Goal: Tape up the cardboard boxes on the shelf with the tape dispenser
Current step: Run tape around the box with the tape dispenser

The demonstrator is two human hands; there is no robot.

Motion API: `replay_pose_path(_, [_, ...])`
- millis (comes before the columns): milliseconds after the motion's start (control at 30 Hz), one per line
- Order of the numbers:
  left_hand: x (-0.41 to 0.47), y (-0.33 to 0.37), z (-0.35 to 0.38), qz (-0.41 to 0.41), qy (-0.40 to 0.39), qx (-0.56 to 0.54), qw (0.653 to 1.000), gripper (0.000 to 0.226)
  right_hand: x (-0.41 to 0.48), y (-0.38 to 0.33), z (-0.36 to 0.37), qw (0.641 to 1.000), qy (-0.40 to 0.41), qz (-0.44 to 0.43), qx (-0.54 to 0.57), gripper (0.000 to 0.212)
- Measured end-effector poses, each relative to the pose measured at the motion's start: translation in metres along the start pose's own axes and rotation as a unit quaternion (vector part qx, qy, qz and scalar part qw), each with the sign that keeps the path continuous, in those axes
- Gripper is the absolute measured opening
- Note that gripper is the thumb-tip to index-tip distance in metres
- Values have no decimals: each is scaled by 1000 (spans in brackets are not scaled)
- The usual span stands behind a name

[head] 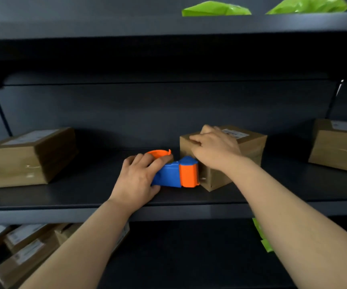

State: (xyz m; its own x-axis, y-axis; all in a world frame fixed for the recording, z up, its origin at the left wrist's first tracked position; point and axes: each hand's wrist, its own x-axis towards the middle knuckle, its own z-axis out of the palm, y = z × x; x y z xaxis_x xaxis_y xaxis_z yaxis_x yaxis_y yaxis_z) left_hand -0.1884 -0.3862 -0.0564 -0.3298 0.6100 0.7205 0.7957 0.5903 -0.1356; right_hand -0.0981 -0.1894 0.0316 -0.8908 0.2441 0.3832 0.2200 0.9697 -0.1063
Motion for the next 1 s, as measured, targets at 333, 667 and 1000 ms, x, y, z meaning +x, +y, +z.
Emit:
replay_pose_path(333, [1, -7, 1, 14, -4, 19, 1000, 86, -6, -3, 1, 999, -36, 10, -27, 42])
replay_pose_path(667, [6, -23, 9, -33, -25, 61, 997, 84, -44, 52, -26, 998, -49, 21, 46, 42])
replay_pose_path(1000, [15, -8, 16, -75, -22, 97, 992, 81, -43, 53, -31, 996, -65, 13, 65, 42])
